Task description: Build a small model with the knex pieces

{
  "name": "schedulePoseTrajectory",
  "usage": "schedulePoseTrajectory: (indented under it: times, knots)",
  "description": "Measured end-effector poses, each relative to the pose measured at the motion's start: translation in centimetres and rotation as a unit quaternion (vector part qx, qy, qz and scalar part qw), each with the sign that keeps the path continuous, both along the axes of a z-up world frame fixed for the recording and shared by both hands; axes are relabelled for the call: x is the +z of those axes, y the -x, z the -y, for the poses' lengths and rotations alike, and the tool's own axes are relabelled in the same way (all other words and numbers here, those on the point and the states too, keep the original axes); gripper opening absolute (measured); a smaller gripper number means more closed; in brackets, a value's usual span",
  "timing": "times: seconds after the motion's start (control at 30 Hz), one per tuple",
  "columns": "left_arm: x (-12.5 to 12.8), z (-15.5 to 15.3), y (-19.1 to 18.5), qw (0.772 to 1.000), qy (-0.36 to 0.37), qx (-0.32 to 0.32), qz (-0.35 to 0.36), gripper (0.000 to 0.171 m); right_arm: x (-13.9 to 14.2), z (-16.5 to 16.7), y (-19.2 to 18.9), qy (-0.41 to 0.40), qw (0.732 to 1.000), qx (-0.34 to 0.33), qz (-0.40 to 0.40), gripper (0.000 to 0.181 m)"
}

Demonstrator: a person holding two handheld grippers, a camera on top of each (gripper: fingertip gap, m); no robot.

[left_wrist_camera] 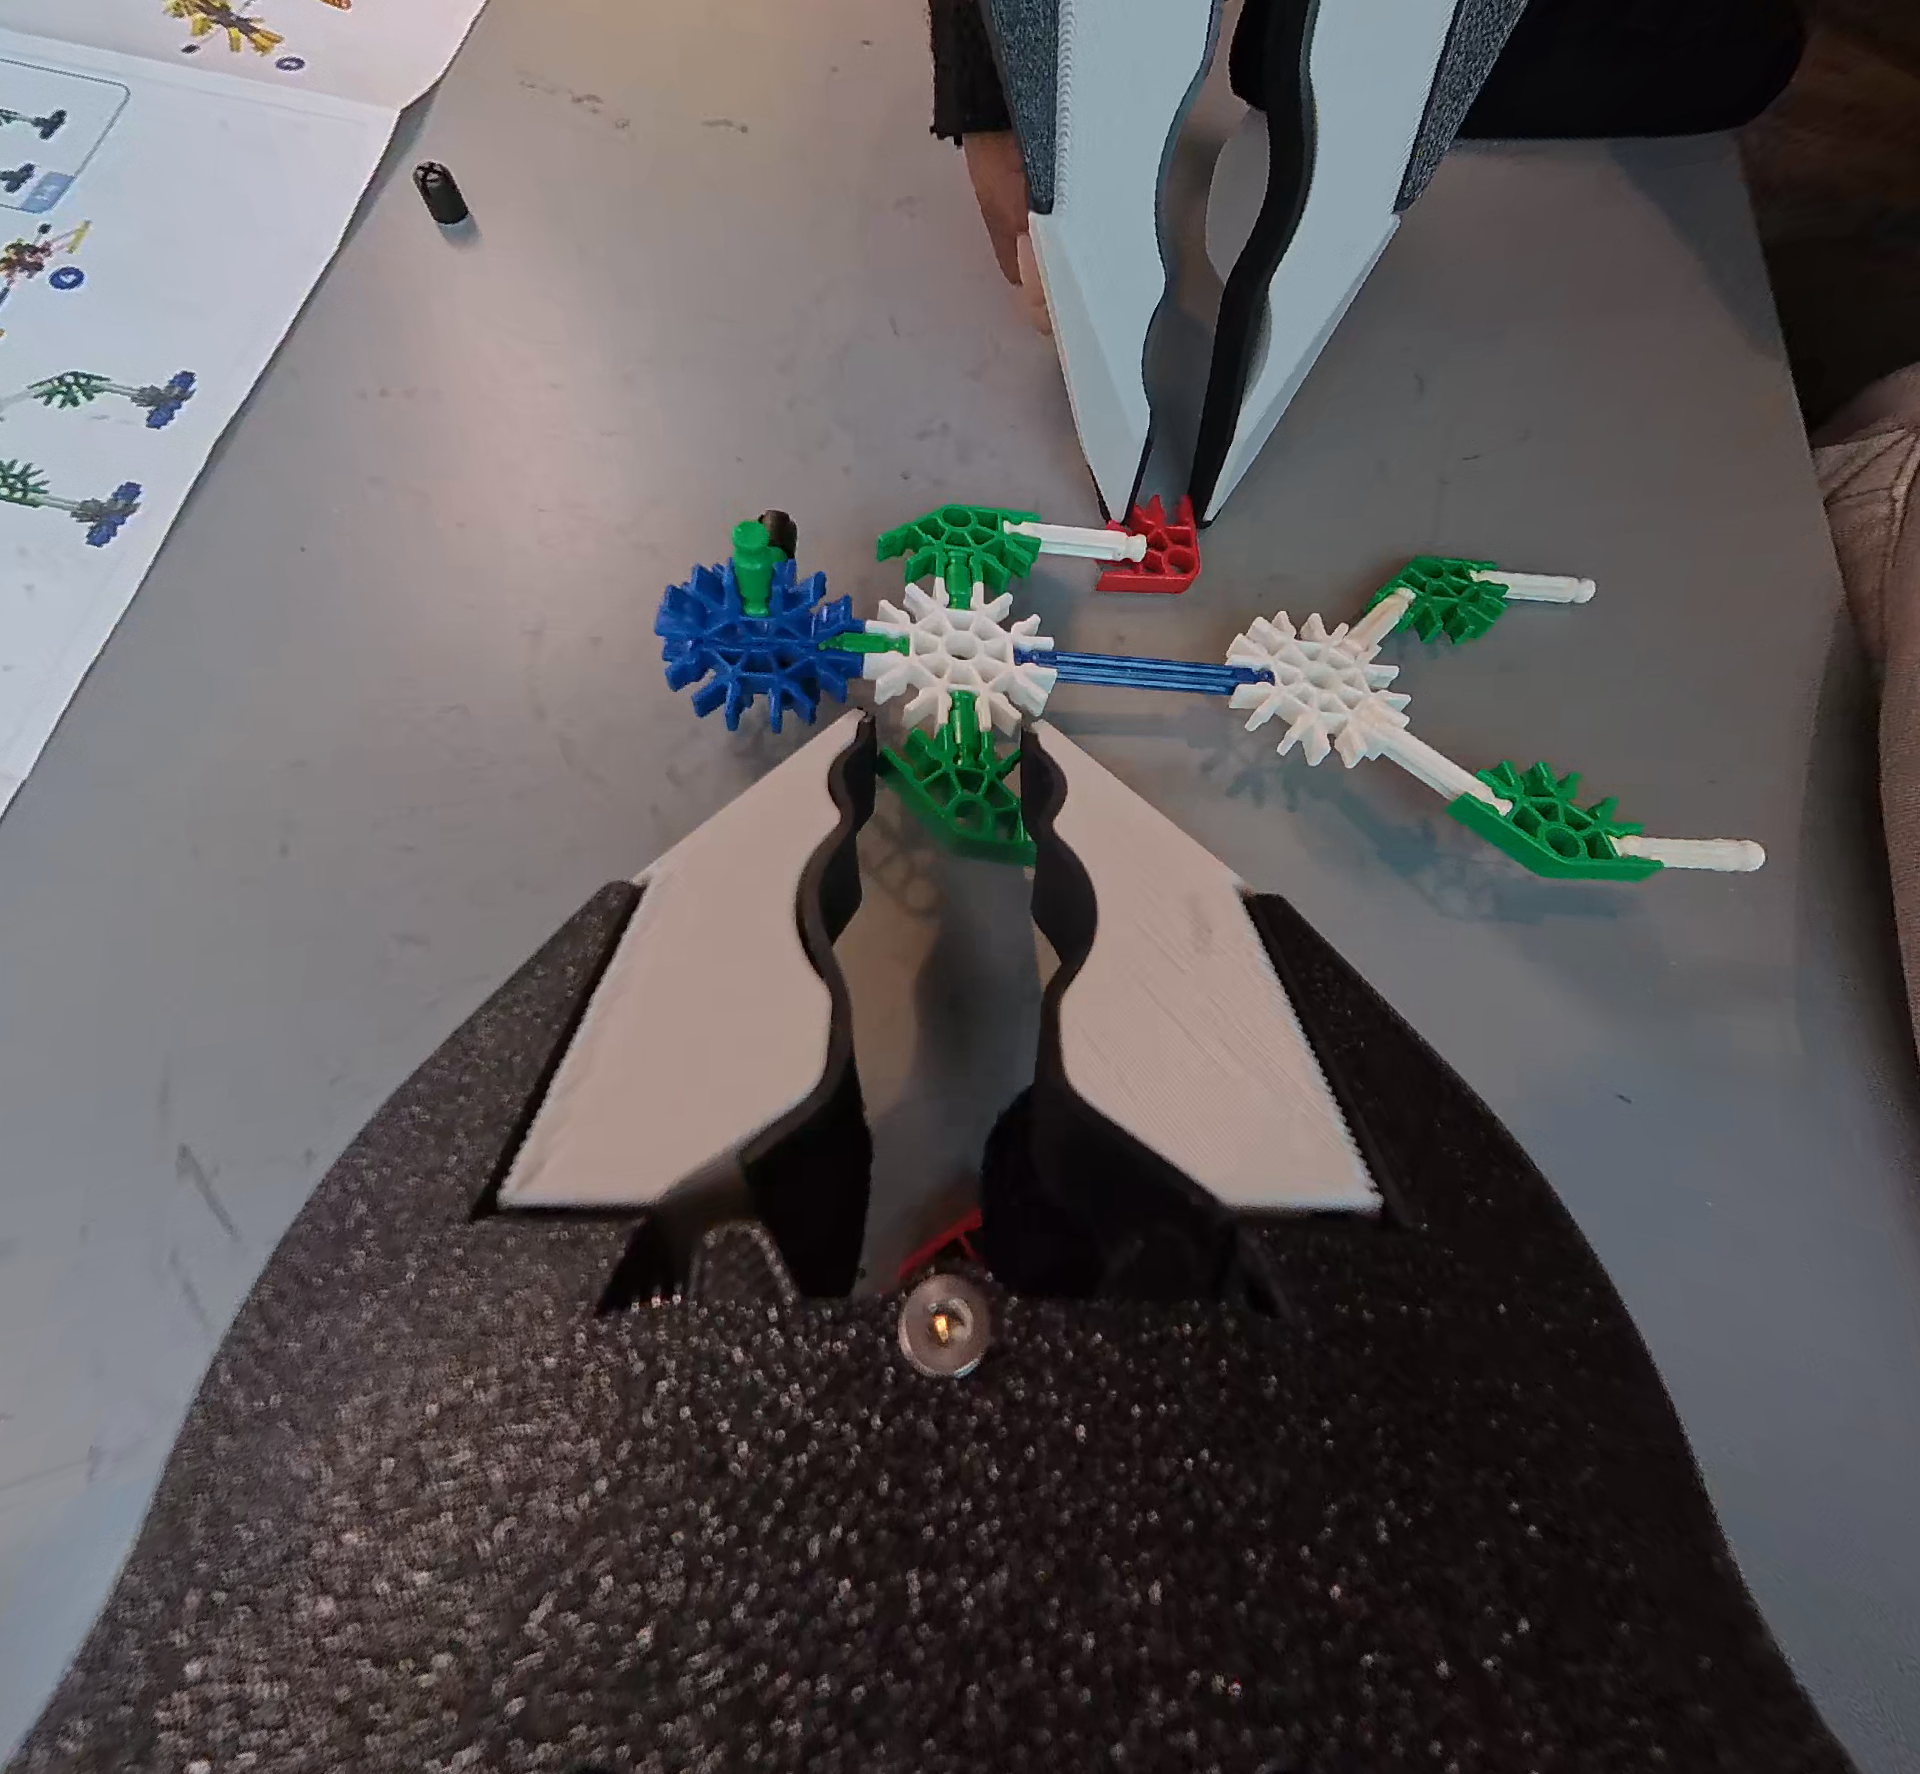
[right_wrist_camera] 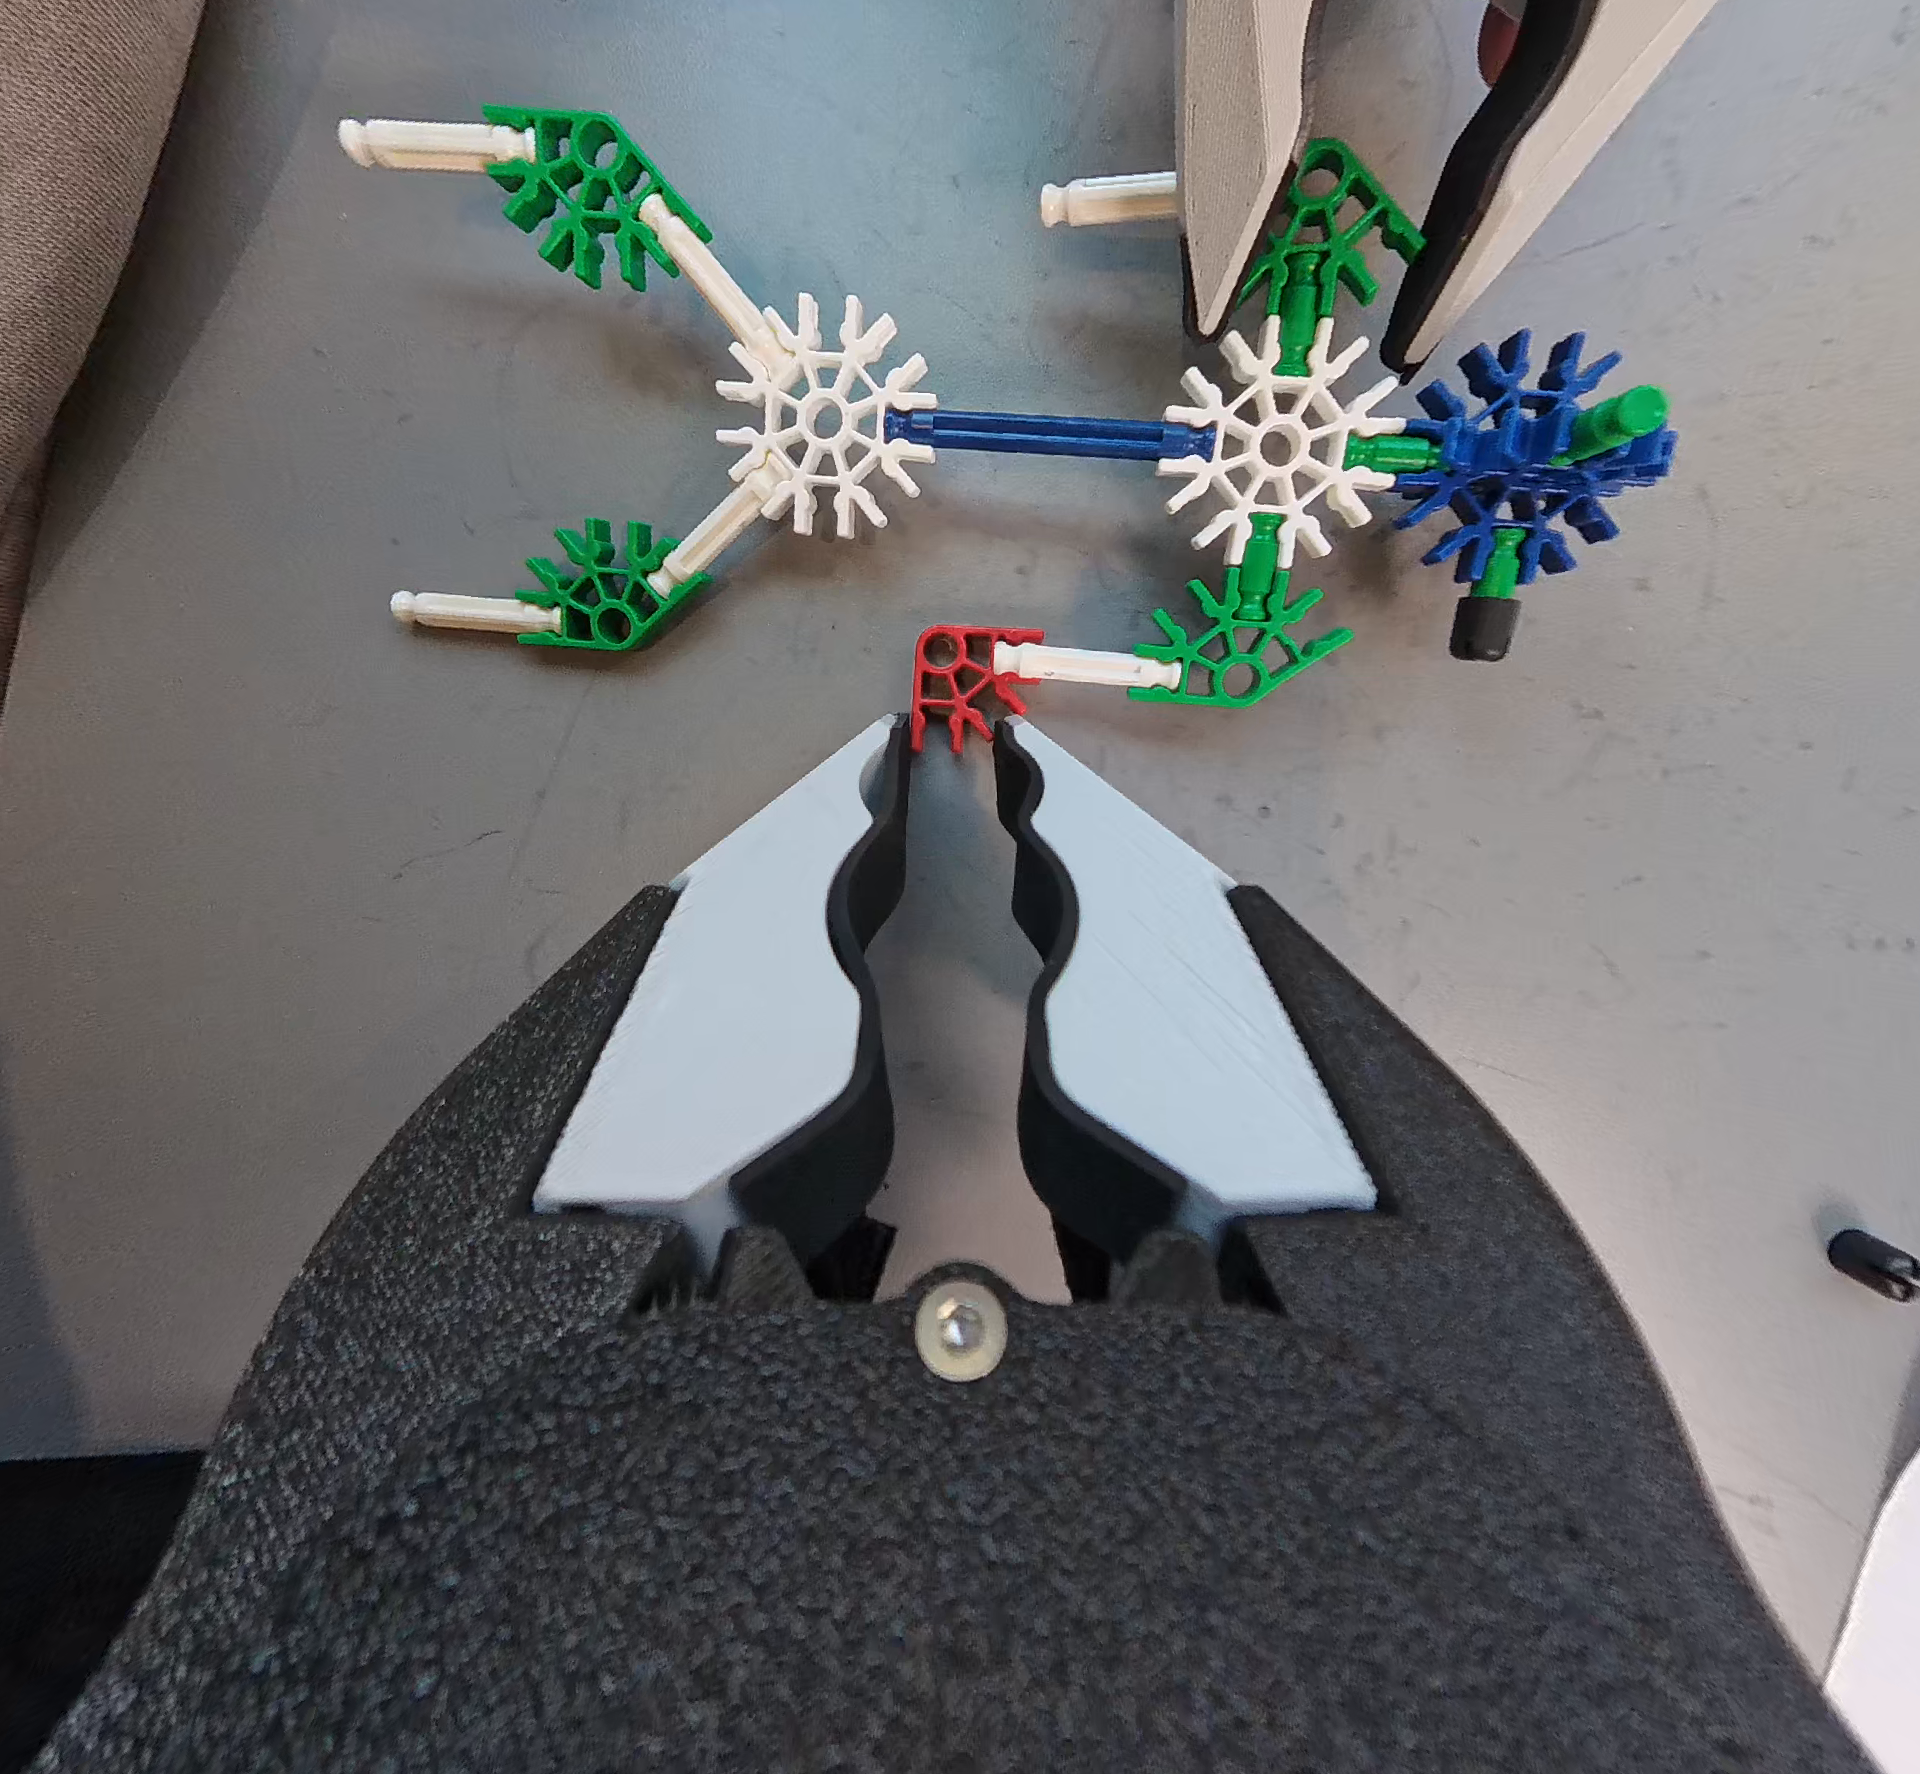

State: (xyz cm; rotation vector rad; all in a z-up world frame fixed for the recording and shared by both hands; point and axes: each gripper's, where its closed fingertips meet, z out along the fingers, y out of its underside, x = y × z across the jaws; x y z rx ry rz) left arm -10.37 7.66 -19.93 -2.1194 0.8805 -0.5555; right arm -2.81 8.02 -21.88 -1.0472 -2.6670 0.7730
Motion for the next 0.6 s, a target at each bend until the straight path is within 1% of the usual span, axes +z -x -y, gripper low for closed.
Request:
schedulePoseTrajectory:
  times: [0.47, 0.53, 0.6]
  knots:
    - [-0.4, 0.1, 0.0, 1.000, 0.006, -0.002, -0.005, 0.026, 0.1, 0.1, -0.1, 0.001, 1.000, 0.002, 0.003, 0.015]
    - [-0.5, 0.1, 0.0, 1.000, 0.007, -0.002, -0.006, 0.026, 0.4, 0.1, -0.1, 0.009, 1.000, -0.003, 0.004, 0.019]
    - [-0.5, 0.1, 0.0, 1.000, 0.008, -0.002, -0.006, 0.026, 1.6, 0.3, 0.2, 0.032, 0.999, -0.013, -0.005, 0.022]
